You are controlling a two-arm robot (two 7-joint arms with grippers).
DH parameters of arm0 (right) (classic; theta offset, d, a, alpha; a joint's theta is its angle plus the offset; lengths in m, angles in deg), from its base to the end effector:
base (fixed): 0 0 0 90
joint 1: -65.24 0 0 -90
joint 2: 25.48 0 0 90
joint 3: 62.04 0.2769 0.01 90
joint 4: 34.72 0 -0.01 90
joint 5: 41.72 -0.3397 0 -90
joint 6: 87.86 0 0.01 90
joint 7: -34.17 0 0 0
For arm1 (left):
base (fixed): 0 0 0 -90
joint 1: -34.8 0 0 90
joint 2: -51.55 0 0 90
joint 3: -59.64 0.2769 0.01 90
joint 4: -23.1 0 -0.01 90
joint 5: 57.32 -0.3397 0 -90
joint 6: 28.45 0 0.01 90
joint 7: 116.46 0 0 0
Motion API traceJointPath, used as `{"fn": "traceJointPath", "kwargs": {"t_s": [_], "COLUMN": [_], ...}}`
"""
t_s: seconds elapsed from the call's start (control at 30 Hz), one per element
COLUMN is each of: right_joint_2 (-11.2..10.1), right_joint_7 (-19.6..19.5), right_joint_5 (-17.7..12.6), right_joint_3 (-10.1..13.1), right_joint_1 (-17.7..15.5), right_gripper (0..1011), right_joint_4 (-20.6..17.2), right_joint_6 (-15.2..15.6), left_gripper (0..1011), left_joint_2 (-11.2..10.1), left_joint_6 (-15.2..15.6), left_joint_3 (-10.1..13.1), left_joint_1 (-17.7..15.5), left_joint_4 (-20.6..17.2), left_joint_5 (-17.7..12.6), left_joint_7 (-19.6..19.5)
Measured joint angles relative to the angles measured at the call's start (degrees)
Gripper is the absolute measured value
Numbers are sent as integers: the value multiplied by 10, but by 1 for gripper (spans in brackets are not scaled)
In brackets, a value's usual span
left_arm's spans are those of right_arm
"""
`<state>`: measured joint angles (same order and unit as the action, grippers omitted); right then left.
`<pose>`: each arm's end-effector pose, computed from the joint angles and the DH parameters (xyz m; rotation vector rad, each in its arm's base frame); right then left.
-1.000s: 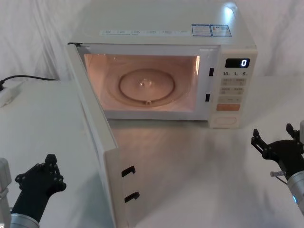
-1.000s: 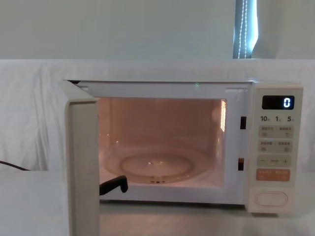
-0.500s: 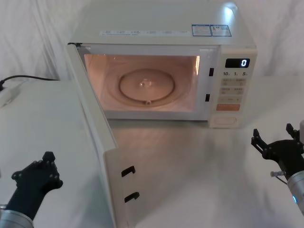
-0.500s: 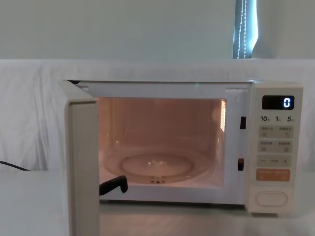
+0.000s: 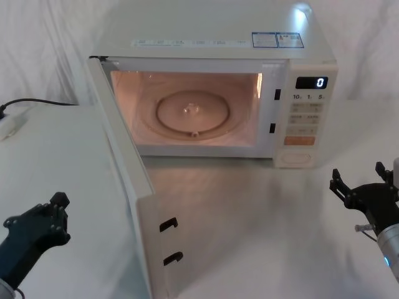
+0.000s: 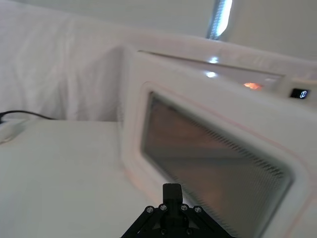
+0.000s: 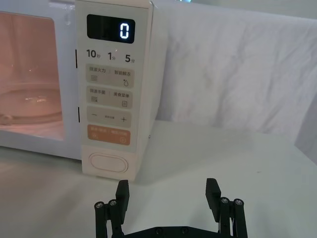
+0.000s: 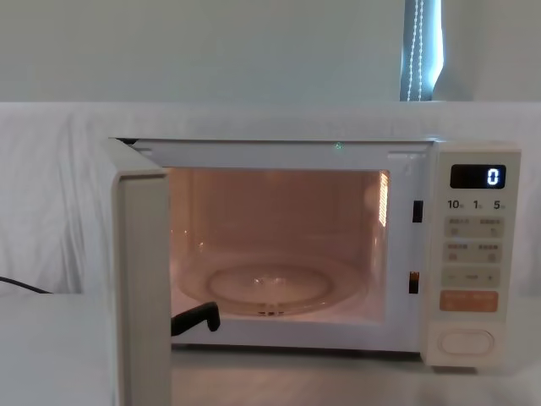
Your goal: Press the button to open the microwave door with one hand; close the microwave door with the other hand.
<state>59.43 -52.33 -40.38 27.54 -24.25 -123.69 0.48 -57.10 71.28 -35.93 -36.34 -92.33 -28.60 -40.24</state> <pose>0.3620 -0.0234 -0.2888 -0.0752 -0.1003 -1.5001 0.2727 0.0735 -0.2199 -0.0968 0.1476 1.2494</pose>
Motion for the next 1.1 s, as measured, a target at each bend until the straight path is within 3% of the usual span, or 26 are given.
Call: {"fn": "traceJointPath", "kwargs": {"t_s": [0.23,0.6,1.1], "right_joint_2": [0,0,0], "right_joint_7": [0,0,0], "right_joint_5": [0,0,0], "right_joint_3": [0,0,0], "right_joint_1": [0,0,0], "right_gripper": [1002,1002,1002], "right_joint_4": [0,0,0], "right_joint_6": [0,0,0], "left_gripper": [0,0,0], "left_joint_2": [-29,-60,-85], "left_joint_6": [22,39,48], "left_joint_3": [-10,-4,57], "left_joint_1": [0,-21,-84], "left_joint_4": [-30,-47,-23], "left_joint_5": [46,73,74], "left_joint_7": [-30,-41,-32]}}
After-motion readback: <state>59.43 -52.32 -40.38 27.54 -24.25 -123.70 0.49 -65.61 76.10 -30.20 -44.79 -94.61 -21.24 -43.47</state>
